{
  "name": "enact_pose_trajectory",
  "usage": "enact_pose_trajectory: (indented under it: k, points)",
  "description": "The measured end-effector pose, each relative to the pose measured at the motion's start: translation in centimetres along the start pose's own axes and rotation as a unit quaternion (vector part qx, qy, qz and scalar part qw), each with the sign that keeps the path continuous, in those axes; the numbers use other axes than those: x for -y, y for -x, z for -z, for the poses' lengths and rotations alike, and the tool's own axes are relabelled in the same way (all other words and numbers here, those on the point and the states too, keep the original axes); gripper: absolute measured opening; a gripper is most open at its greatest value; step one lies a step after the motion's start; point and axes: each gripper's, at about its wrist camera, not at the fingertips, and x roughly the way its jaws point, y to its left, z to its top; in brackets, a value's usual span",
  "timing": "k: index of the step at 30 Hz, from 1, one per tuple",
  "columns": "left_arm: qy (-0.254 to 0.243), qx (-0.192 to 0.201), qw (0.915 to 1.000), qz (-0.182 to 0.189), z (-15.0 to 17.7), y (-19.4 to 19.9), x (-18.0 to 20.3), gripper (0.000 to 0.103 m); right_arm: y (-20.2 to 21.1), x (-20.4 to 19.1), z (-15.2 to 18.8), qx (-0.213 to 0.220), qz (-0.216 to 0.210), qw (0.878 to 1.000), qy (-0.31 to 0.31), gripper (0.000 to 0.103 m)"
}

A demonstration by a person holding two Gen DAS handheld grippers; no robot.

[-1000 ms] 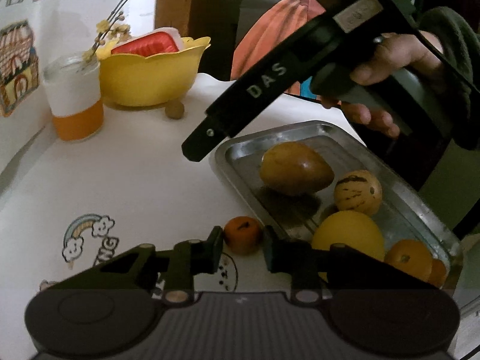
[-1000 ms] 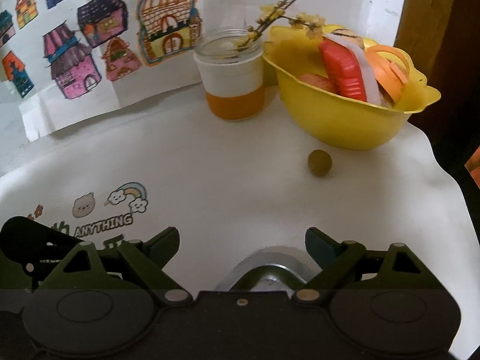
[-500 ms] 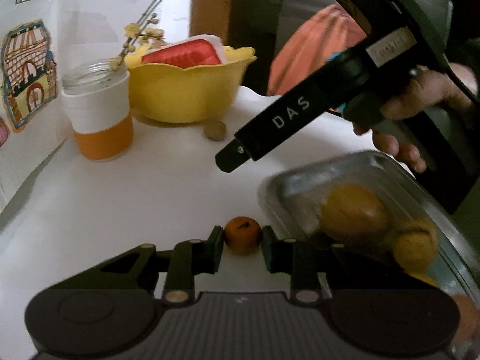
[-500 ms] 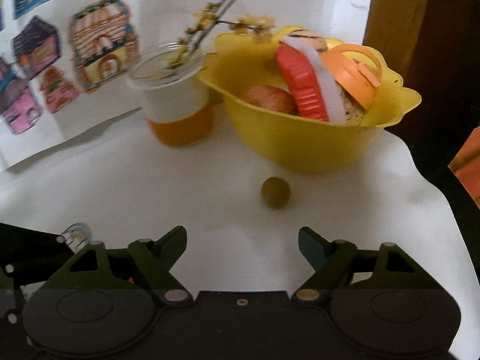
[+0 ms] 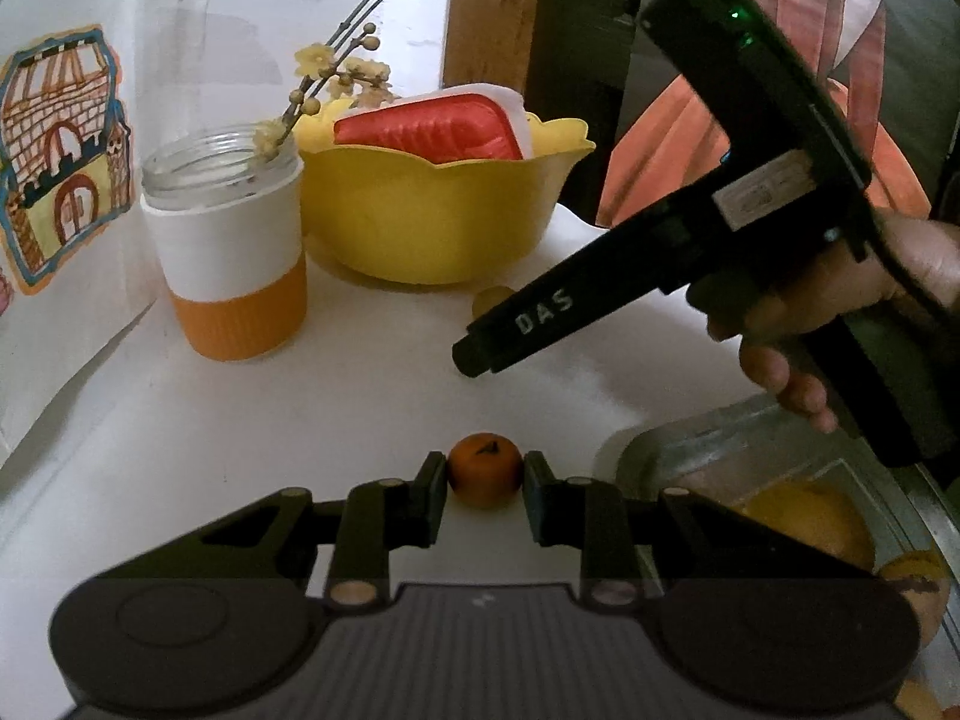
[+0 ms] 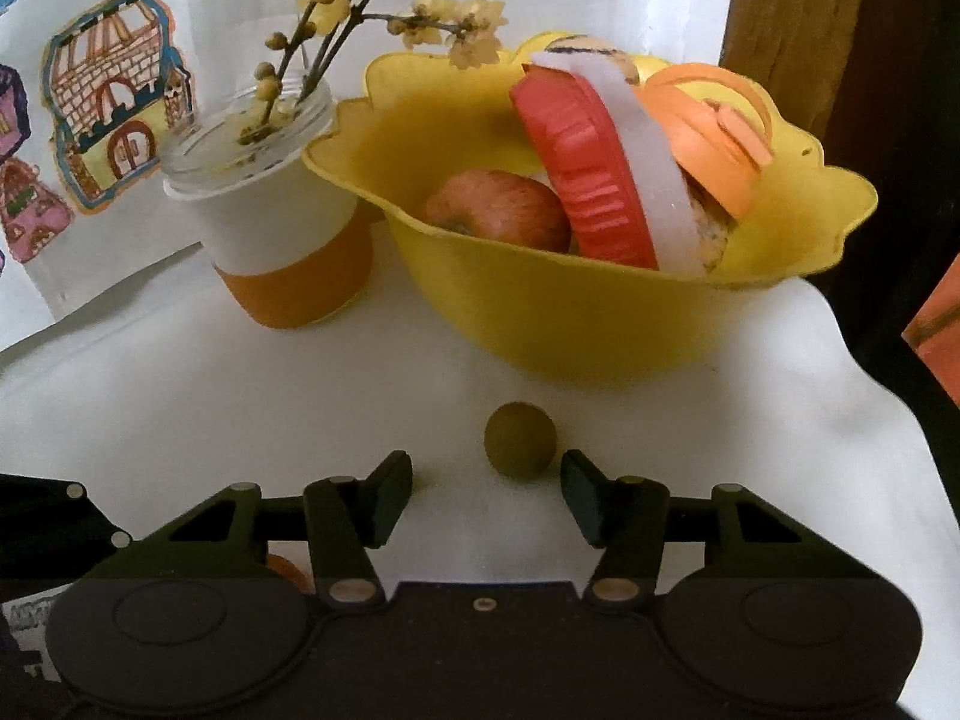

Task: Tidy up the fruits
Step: 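Grasp the small tangerine with the left tool while the right tool grasps the small brown nut, then carry the tangerine to the tray with the left tool while the right tool carries the nut there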

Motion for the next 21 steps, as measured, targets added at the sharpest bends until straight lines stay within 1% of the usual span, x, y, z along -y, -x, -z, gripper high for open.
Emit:
enact_pose_trajectory:
  k: [5, 7, 10, 12, 21]
  points:
    - [0.003, 0.003, 1.0, -0.003, -0.1, -0.2, -0.1, 0.03, -0.3, -0.1, -0.3, 0.007, 0.008, 1.0, 0.0, 0.044]
    - [0.005, 0.004, 1.0, -0.004, -0.2, -0.3, -0.1, 0.03, -0.3, -0.3, -0.2, 0.009, 0.012, 1.0, 0.0, 0.036]
    - [0.004, 0.004, 1.0, -0.005, -0.2, -0.4, -0.1, 0.03, -0.1, -0.4, -0.1, 0.012, 0.016, 1.0, 0.004, 0.03]
    - [0.003, 0.005, 1.0, -0.006, -0.1, -0.3, 0.0, 0.03, 0.1, -0.5, 0.2, 0.014, 0.016, 1.0, 0.007, 0.027]
    - [0.003, 0.004, 1.0, -0.007, -0.1, -0.1, 0.0, 0.03, 1.0, -0.9, 1.2, 0.014, 0.006, 1.0, 0.01, 0.027]
